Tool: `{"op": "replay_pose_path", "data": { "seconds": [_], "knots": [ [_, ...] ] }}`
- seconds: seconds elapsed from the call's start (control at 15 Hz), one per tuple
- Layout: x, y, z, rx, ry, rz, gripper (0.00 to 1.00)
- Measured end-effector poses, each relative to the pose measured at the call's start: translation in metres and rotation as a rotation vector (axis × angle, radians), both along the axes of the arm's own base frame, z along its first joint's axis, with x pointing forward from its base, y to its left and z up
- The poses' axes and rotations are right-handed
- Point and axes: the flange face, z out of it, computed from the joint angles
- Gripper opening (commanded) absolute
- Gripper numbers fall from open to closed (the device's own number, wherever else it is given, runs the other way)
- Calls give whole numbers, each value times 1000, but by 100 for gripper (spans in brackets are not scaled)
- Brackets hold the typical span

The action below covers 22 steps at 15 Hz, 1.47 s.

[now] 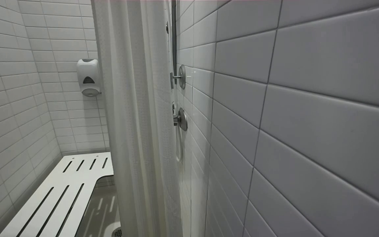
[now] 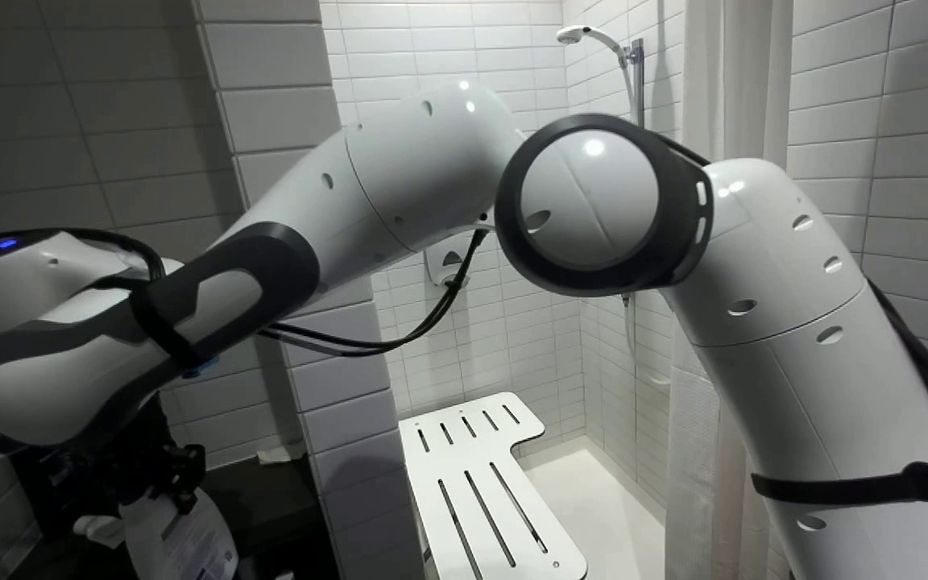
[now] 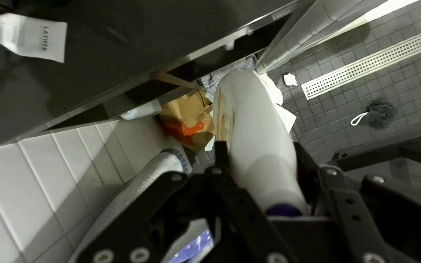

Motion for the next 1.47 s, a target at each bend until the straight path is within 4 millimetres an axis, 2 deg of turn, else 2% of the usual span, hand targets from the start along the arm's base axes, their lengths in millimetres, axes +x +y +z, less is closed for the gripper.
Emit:
{"op": "replay_pose_path", "data": {
  "seconds": [0.4, 0.73, 1.0, 1.47],
  "knots": [
    [3, 22, 53, 68, -60, 20, 19],
    [10, 27, 87, 102, -128, 5, 19],
    [18, 25, 104, 121, -162, -14, 19],
    [36, 17, 121, 161, -189, -105, 19]
  ]
}}
